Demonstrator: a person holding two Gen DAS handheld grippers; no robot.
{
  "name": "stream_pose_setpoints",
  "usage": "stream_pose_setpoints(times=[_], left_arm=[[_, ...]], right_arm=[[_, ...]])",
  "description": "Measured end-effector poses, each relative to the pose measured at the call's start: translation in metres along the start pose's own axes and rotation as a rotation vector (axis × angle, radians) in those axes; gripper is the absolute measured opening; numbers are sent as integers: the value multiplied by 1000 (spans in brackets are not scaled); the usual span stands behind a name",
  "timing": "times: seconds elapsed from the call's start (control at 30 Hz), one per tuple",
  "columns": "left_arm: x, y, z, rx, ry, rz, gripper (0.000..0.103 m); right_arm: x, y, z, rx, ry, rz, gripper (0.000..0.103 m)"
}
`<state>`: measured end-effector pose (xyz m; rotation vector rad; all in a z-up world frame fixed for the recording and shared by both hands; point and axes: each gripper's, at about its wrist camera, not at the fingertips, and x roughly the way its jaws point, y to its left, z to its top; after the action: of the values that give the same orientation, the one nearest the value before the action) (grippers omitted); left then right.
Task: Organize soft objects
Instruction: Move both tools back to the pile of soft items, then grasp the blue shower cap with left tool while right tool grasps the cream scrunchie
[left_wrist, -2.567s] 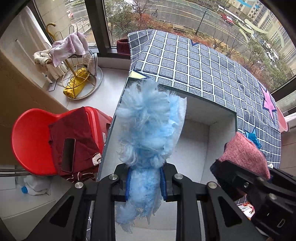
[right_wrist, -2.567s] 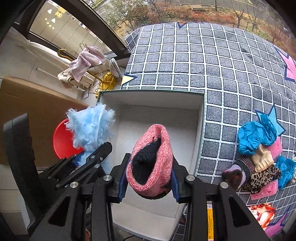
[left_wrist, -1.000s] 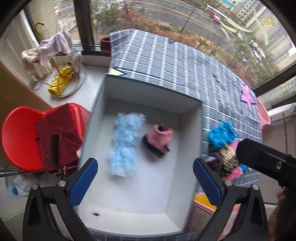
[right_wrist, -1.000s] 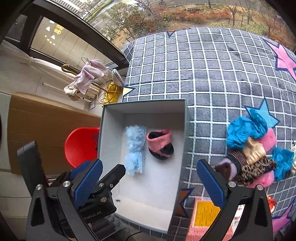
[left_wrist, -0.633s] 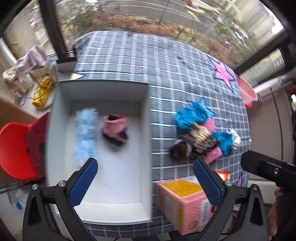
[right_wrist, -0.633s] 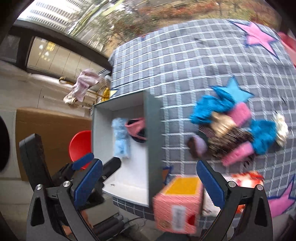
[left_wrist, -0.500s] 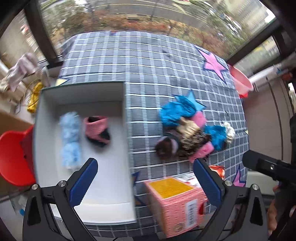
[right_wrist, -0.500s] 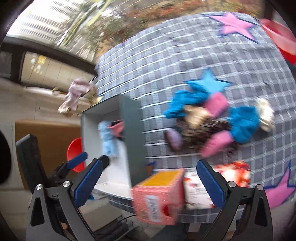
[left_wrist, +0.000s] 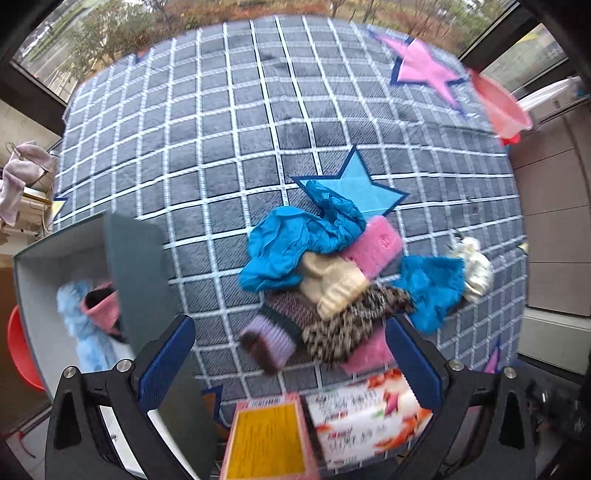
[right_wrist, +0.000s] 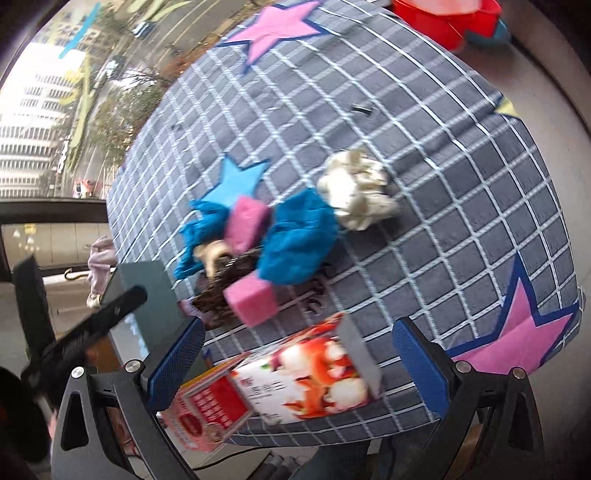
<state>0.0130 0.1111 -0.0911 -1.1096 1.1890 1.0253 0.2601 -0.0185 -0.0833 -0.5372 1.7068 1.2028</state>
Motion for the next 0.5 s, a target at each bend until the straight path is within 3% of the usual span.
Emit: stream_pose_setpoints(times=[0.3,0.5], left_arm=[[77,-14,37,-26,142,100,103],[96,-9,43,-43,159,152,103]], right_arm=[[23,-38,31,64,30,33,102],[47,-48,66,129,8,14,102]])
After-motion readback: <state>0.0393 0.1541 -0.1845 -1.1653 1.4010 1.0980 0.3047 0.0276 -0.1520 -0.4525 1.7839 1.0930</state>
